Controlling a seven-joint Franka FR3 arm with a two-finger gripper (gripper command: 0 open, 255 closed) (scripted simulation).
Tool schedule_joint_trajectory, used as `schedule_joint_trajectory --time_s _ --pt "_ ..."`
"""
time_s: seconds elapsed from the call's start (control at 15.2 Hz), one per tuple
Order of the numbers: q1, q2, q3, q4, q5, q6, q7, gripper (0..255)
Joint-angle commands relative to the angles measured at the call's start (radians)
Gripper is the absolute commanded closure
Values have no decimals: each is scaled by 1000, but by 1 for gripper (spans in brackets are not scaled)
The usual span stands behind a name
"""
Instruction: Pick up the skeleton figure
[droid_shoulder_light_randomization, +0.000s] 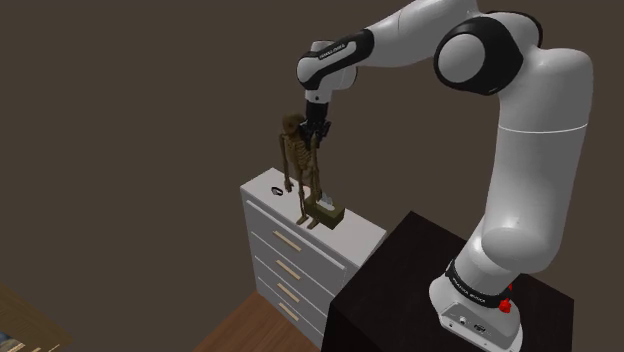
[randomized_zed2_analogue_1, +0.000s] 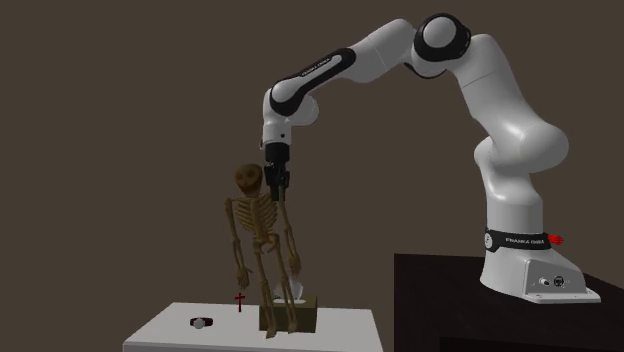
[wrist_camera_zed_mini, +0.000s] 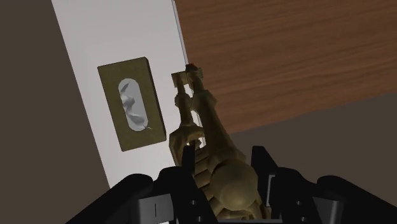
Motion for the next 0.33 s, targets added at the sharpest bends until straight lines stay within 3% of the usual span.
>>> schedule_joint_trajectory --time_s 0.0,0.26 --pt "0 -13 -2 13 -4 -23 4 255" --pt "0 -23 -3 28 -8 -47 9 255"
